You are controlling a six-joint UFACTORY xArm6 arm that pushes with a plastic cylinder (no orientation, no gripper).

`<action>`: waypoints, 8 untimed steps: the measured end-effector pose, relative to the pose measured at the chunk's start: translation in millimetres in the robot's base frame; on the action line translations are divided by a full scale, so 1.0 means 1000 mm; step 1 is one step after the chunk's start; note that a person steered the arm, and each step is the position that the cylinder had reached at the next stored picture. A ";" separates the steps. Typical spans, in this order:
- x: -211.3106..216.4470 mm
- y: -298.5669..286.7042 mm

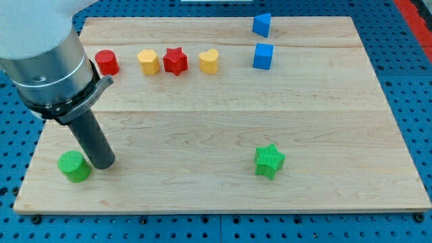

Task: Slide the green star to the bottom center

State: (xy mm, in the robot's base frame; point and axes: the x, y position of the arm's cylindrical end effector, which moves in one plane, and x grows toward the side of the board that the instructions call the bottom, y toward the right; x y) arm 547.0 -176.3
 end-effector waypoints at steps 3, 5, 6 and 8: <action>-0.010 0.133; -0.057 0.228; -0.033 0.285; -0.028 0.180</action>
State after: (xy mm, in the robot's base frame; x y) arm 519.2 4.1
